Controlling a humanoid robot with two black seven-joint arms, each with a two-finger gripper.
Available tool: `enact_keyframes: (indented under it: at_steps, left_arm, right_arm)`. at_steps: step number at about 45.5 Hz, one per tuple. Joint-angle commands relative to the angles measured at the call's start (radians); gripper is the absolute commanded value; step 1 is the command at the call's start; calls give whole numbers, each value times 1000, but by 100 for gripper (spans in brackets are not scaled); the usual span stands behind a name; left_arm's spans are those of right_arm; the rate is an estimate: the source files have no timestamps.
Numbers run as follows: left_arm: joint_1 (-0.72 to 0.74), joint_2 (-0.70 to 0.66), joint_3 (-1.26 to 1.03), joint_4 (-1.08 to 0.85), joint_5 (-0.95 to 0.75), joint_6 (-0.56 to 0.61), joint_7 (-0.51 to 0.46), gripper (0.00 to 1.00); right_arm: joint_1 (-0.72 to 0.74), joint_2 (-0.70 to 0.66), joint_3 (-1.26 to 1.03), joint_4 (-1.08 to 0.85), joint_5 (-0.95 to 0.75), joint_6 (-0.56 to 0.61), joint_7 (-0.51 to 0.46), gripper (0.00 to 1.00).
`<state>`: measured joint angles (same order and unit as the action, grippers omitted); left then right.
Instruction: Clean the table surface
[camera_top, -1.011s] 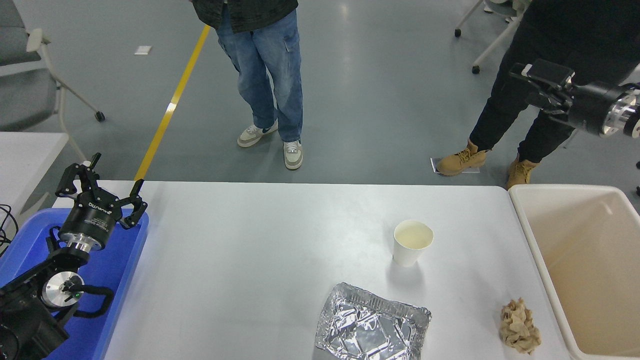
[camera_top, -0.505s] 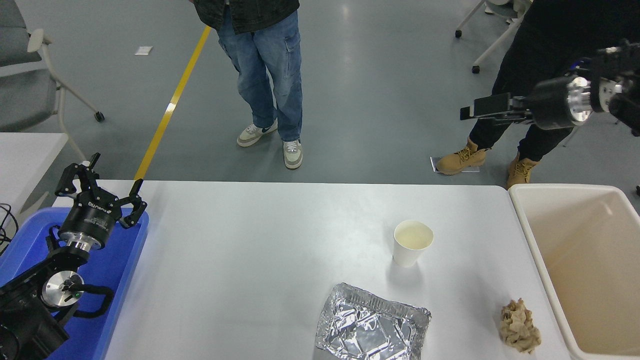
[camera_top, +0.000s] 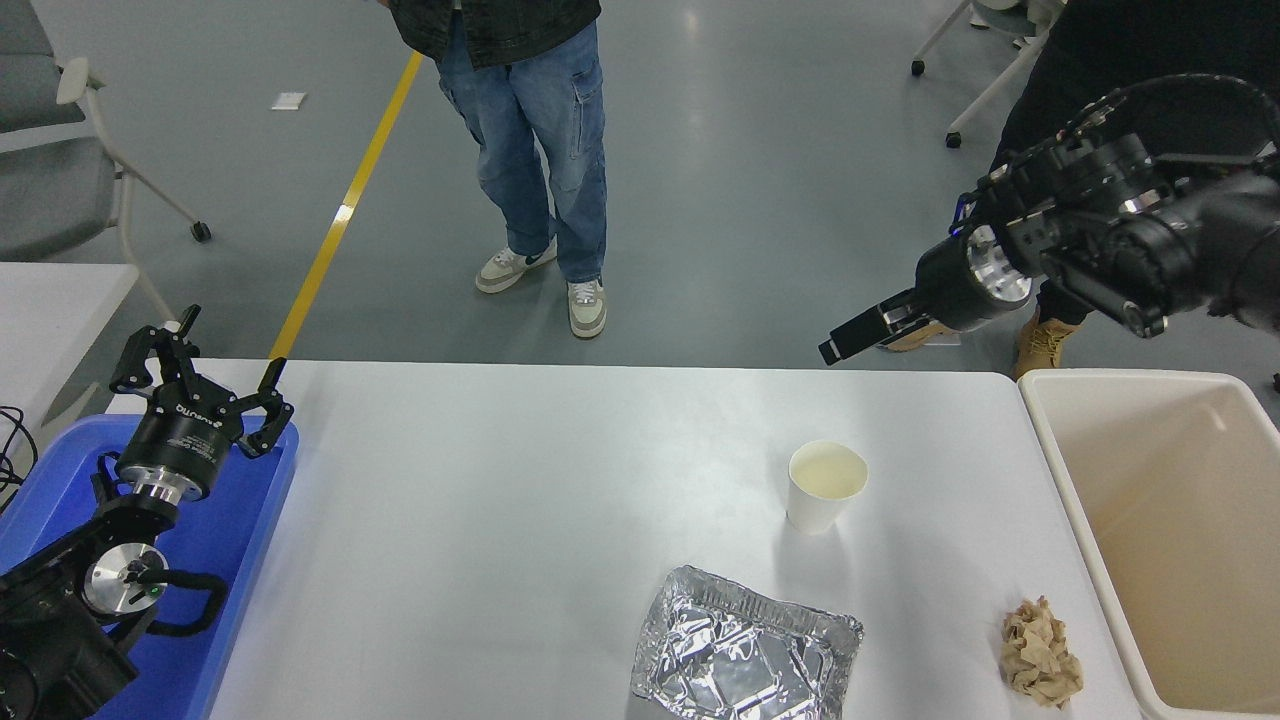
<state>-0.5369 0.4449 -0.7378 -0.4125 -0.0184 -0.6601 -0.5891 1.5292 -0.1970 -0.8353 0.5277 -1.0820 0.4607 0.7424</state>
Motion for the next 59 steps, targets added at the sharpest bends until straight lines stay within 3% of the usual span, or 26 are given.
enact_keyframes:
  at_steps: [1, 12, 59]
  left_arm:
    - [0, 0, 0, 0, 0, -1, 0, 100]
    - [0, 0, 0, 0, 0, 0, 0, 100]
    - [0, 0, 0, 0, 0, -1, 0, 100]
  right_arm:
    - [-102, 90, -22, -87, -10, -4, -5, 98]
    - [-231, 149, -25, -270, -6, -2, -11, 98]
    - [-348, 151, -70, -379, -13, -36, -9, 97]
